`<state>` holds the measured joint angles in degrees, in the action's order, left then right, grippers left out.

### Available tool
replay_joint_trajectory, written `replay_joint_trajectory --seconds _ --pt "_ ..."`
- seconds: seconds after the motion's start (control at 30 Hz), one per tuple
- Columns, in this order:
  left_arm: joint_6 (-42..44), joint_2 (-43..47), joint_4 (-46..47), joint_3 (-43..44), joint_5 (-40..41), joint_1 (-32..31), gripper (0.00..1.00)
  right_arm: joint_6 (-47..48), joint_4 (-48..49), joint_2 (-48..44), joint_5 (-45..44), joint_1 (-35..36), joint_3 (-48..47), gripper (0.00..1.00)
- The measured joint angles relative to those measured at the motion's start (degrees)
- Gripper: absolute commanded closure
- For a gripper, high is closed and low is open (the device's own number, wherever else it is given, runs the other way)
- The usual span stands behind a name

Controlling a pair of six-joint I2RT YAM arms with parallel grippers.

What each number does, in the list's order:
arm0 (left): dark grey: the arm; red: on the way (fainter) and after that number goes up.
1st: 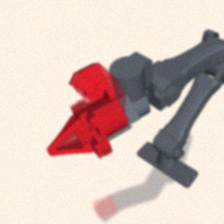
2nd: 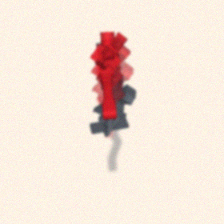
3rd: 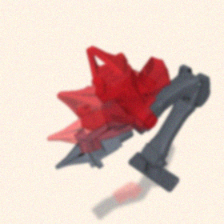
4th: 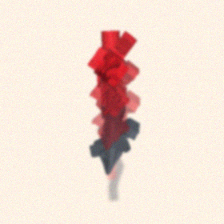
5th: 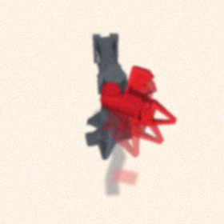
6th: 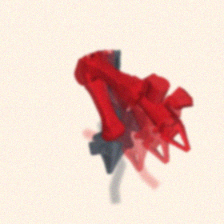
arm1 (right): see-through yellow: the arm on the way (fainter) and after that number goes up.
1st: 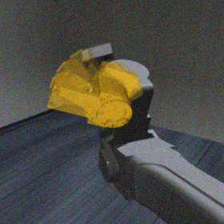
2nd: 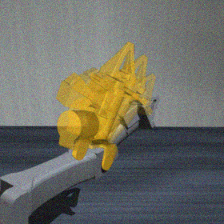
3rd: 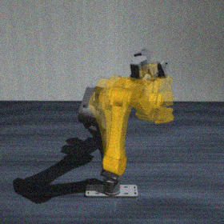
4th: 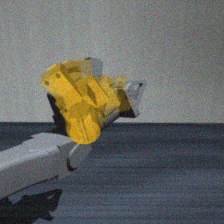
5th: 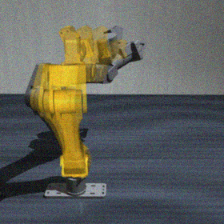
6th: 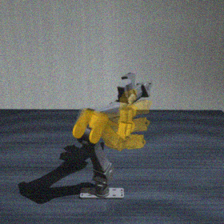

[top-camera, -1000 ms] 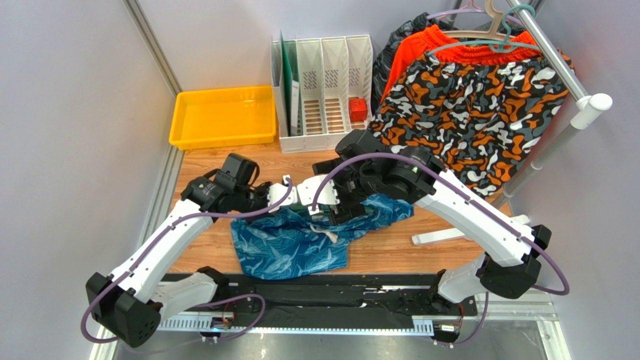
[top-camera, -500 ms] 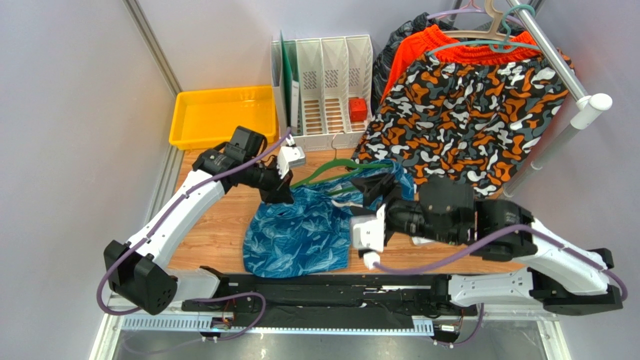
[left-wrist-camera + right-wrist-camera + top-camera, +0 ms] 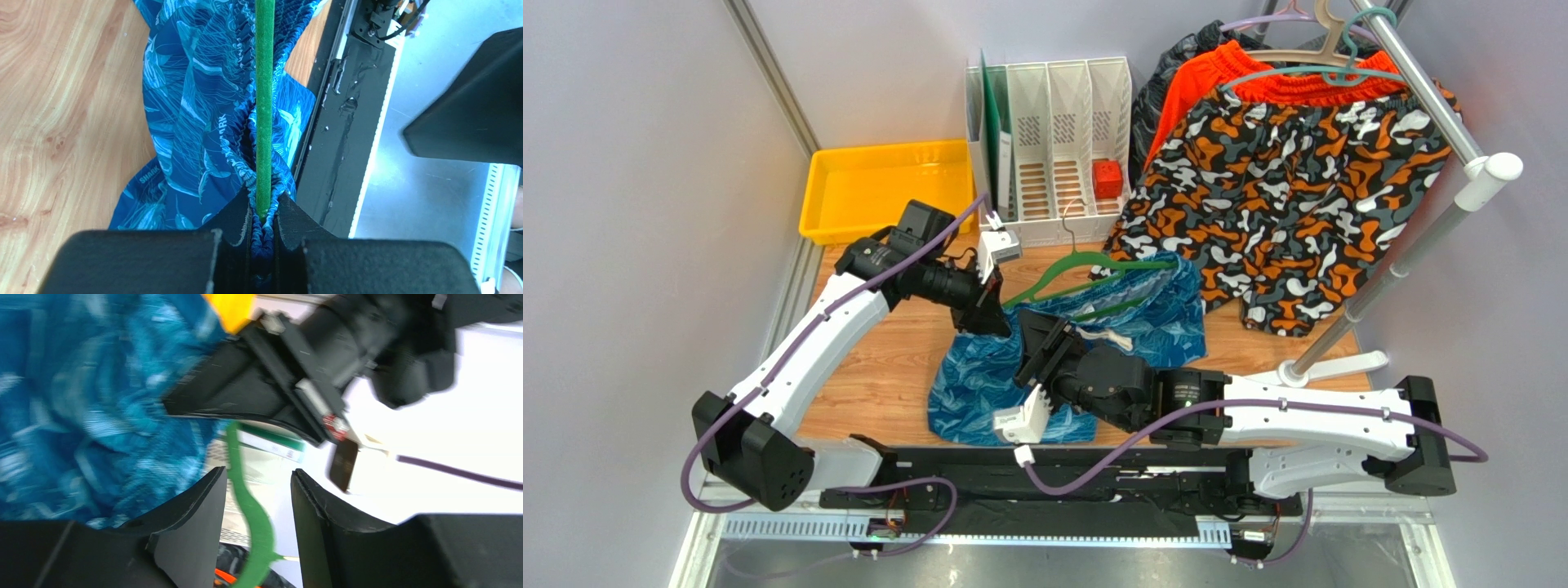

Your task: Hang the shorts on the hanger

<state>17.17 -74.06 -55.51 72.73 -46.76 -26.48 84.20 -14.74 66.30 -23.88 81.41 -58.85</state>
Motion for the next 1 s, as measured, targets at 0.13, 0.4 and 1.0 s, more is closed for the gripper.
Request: replay_joint_trajectory --seconds 0.13,0.4,1.0 --pt "-0.2 0.13 -0.11 -0.02 -0.09 -0.02 1.0 4.04 6.8 0.04 -1.97 -0.61 1.05 0.53" --pt "-0.2 2.75 -0.2 -0.48 0.42 -0.57 1.0 7.91 8.13 -0.2 -3.15 -4.2 2.95 0.45" --pt "-1.77 4.2 -0.04 -0.46 2.32 -3.15 1.0 11.67 10.45 1.57 -4.22 -5.49 4.59 0.6"
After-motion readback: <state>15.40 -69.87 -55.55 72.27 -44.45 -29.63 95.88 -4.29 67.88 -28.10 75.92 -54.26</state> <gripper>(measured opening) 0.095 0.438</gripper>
